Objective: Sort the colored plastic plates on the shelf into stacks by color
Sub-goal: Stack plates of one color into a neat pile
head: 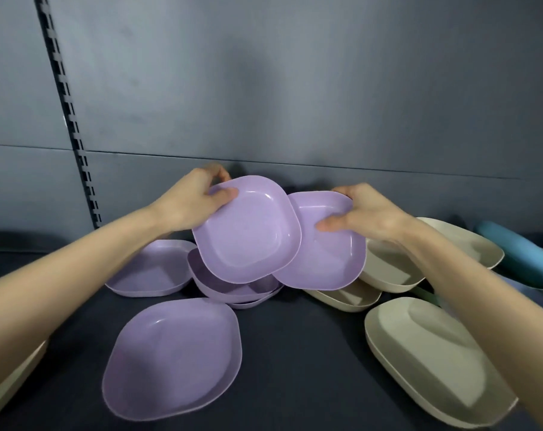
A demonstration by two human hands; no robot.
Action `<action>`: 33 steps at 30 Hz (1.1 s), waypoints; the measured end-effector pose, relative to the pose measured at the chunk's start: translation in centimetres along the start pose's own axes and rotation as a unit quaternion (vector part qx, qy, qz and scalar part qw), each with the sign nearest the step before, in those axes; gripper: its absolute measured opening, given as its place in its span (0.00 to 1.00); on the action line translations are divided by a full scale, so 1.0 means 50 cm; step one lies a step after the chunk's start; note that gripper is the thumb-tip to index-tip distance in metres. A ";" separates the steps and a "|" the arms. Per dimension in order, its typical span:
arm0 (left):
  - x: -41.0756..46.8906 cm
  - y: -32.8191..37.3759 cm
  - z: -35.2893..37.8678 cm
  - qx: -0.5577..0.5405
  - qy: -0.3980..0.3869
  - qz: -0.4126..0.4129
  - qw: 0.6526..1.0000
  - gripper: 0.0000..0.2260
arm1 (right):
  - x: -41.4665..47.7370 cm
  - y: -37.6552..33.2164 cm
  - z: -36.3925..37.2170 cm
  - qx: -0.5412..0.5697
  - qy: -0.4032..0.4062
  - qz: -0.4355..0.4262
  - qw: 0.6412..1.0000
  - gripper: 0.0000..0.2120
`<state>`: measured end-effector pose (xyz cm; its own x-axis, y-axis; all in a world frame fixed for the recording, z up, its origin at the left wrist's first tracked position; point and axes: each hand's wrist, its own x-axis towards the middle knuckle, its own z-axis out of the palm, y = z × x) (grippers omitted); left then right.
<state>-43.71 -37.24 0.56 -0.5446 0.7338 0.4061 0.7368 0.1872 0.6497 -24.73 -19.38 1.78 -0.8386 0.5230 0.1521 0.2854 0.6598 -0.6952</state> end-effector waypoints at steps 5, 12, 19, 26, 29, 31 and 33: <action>-0.067 0.030 -0.031 -0.093 0.018 -0.035 0.995 0.10 | -0.056 -0.028 0.012 0.056 0.061 -0.023 0.996 0.12; -0.205 0.085 -0.084 -0.159 0.017 -0.051 0.986 0.13 | -0.155 -0.078 0.041 0.104 0.136 -0.056 0.984 0.10; -0.382 0.113 -0.128 -0.202 0.042 -0.087 0.975 0.13 | -0.288 -0.123 0.087 0.161 0.144 -0.087 0.973 0.10; -0.552 0.093 -0.198 -0.179 0.118 -0.085 0.973 0.13 | -0.378 -0.184 0.185 0.231 0.130 -0.074 0.961 0.09; -0.610 0.070 -0.253 -0.128 0.157 -0.092 0.975 0.16 | -0.389 -0.230 0.232 0.242 0.119 -0.079 0.960 0.13; -0.642 0.050 -0.291 -0.113 0.192 -0.103 0.969 0.17 | -0.391 -0.266 0.268 0.239 0.117 -0.089 0.960 0.17; -0.669 0.031 -0.329 -0.110 0.218 -0.113 0.963 0.17 | -0.392 -0.306 0.306 0.229 0.117 -0.106 0.960 0.20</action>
<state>-30.94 -72.25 -1.44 -0.8328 0.3384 0.4381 0.5030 0.1318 0.8542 -19.73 -47.97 -1.32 -0.7126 0.5459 0.4407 -0.1597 0.4855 -0.8595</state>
